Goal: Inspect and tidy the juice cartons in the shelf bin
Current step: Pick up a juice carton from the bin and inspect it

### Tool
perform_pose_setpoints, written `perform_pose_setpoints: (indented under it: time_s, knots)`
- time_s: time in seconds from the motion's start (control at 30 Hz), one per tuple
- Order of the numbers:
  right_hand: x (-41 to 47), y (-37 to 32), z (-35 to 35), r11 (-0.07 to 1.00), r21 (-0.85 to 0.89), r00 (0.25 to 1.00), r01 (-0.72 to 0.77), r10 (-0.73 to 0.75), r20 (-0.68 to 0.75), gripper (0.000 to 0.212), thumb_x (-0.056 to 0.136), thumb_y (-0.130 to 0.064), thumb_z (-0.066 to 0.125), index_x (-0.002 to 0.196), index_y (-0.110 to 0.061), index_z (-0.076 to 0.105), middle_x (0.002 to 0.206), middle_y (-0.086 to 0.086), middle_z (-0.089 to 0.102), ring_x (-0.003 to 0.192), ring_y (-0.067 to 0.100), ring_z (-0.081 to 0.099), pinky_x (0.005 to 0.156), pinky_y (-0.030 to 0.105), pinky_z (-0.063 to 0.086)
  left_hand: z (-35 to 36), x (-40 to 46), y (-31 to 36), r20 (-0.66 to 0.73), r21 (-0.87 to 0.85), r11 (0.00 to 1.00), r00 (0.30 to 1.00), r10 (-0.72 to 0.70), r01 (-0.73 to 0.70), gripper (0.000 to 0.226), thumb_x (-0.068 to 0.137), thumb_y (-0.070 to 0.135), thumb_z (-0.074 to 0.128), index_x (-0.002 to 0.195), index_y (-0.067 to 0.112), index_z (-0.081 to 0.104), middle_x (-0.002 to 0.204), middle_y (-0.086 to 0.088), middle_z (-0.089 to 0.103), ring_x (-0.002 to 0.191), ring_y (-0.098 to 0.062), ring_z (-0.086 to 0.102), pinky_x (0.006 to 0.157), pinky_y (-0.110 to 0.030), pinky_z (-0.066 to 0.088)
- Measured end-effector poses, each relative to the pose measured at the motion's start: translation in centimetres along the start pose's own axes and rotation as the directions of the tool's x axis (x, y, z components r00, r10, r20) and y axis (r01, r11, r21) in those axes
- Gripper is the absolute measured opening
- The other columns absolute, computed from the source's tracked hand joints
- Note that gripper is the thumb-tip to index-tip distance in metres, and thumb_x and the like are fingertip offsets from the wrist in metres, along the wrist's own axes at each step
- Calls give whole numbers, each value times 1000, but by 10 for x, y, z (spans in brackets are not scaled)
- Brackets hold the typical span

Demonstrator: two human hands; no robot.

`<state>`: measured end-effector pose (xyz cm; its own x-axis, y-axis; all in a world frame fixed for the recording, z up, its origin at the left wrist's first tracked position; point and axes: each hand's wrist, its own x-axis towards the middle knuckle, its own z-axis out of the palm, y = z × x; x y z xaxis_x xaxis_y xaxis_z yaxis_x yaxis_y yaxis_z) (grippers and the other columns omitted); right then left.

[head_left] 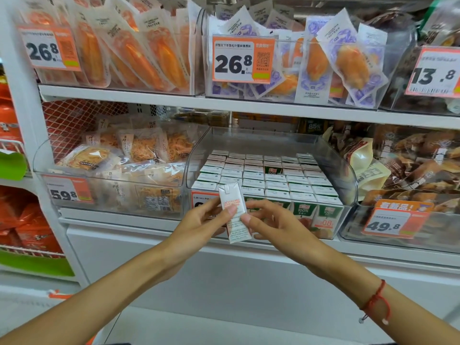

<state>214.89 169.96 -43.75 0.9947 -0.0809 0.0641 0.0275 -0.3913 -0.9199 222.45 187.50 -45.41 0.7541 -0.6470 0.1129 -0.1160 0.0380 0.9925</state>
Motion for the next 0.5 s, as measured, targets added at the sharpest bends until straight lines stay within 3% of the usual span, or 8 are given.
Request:
perform_pose_setpoints:
  time_s: [0.07,0.2,0.37,0.5]
  knots:
    - [1,-1,-2,997,32,997,-66,64,43,39,87,-43,64,123,-32,56,107,-6,73,103,10,67,95,32,54,0,0,0,9,-23,1000,1000,-8,8,41,89,37,57,129,29,57,118,10,71,111,-8,66,89,-14,51]
    - [-1,-5,-3,991,96,986,-94,80,146,44,86,-34,70,128,-27,57,113,-6,72,103,8,68,95,27,53,0,-1,2,3,-50,999,1000,-2,3,40,89,37,58,129,27,59,117,9,72,112,-7,65,93,-14,50]
    - [0,-4,4,997,-73,997,-7,2,-74,38,80,-40,76,116,-29,64,92,-12,72,82,2,68,76,19,52,4,-1,3,-193,-46,998,980,41,-50,29,82,34,68,108,24,73,100,6,77,92,-5,72,74,-13,54]
    - [-2,-1,9,960,-281,976,-6,-55,-210,51,68,-53,80,110,-31,60,84,-12,66,73,1,64,65,19,55,9,2,2,-248,-2,999,968,33,-35,30,81,34,74,109,26,73,96,12,76,94,-4,71,79,-20,58]
